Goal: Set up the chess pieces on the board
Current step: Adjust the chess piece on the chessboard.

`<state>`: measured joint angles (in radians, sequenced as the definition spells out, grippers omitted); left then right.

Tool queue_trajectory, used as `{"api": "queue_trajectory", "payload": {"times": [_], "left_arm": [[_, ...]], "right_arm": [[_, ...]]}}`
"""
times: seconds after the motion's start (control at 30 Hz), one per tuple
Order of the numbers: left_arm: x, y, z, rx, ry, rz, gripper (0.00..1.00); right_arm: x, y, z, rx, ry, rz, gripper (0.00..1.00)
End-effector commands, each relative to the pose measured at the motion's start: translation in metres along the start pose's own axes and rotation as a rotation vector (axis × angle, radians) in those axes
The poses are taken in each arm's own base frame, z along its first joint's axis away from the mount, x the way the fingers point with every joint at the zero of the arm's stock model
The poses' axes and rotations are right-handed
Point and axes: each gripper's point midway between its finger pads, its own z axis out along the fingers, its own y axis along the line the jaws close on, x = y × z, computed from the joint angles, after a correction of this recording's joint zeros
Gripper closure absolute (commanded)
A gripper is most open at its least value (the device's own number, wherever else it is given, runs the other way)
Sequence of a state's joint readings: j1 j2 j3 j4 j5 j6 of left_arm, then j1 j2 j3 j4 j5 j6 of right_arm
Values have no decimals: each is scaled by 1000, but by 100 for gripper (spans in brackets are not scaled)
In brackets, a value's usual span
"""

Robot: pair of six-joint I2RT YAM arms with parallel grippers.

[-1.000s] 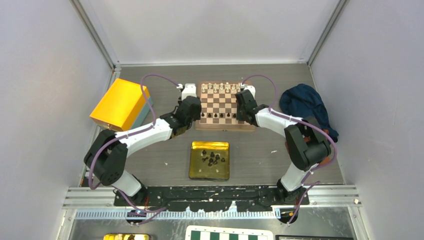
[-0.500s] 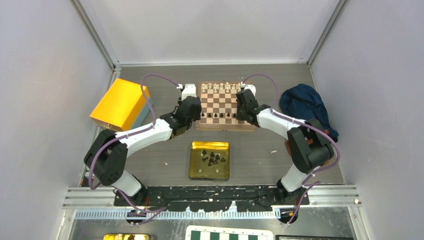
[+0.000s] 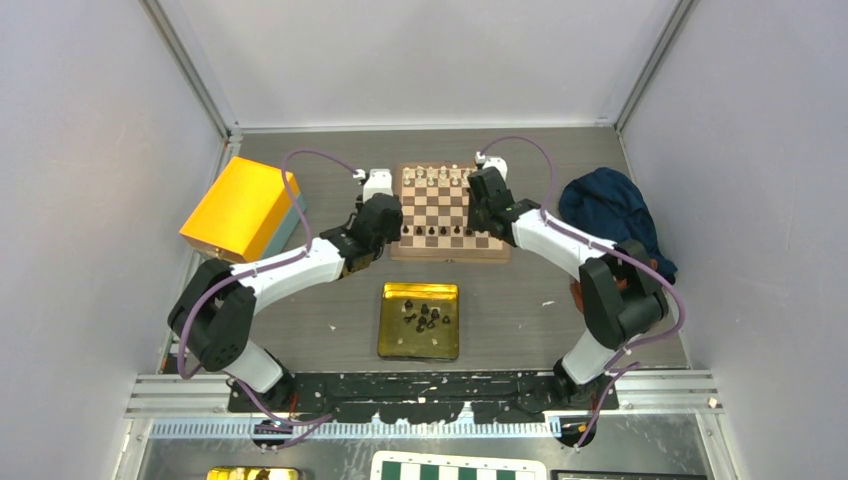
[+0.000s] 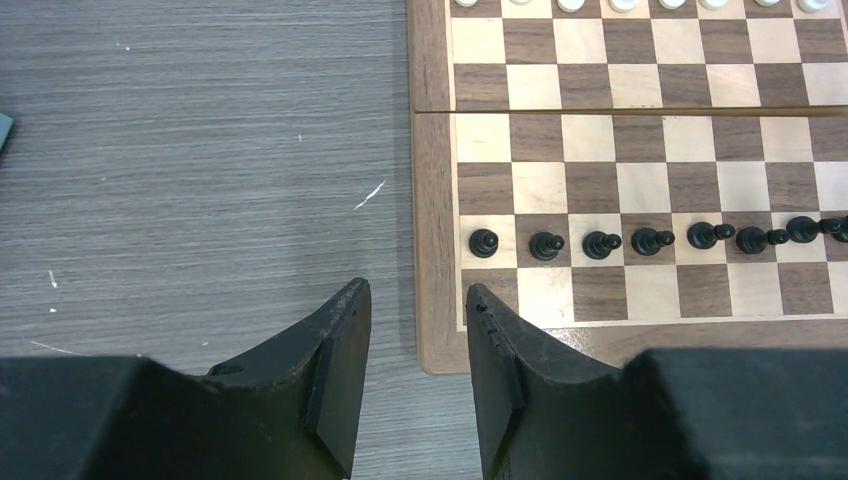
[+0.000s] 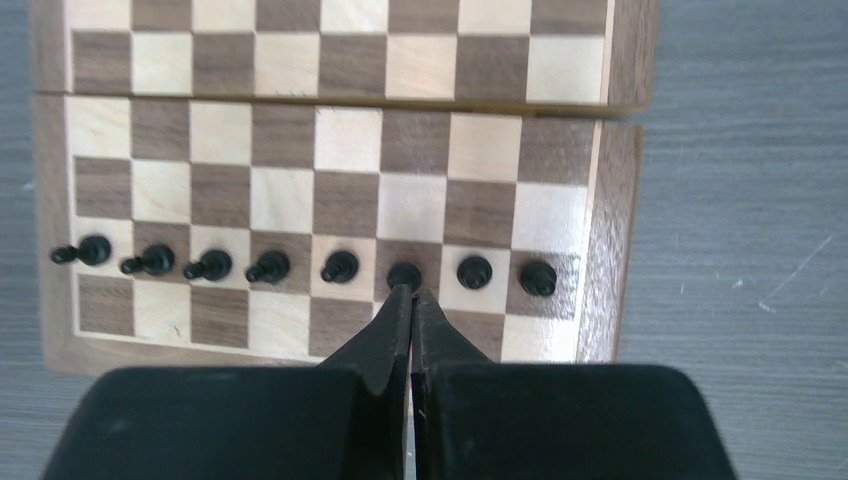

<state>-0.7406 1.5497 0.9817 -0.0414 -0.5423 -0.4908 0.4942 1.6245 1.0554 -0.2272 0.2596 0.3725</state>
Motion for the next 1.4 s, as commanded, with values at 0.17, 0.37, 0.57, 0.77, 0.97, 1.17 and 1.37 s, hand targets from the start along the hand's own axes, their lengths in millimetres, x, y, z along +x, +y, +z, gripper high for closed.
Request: {"api": "queue_trajectory", "payload": {"times": [0.17,0.37,0.57,0.77,0.97,1.17,1.37], "left_arm": [[-24,-3,-7,4,-78,-48,58],[-24,-5,-4,4,-77,-48,58],[-25,-6,-4,7,-79,-47,58],[-22,-5,-3,6,-78,-46,58],[-20,-5,-1,3,-76,-41,58],[-20,-6,1,2,-78,-42,58],[-18,-6,2,2,-75,-43,58]], "right_arm": [[-42,29,7,-51,-51,-19,99],[-46,42,19,-64,-30,-45,99],[-44,46,26,-63,-13,-52,99],[-35,46,35,-63,8,-51,99],[-28,47,41,-65,22,-52,99],[-24,47,44,-65,30,-53,99],[-16,46,48,-65,45,-51,99]]}}
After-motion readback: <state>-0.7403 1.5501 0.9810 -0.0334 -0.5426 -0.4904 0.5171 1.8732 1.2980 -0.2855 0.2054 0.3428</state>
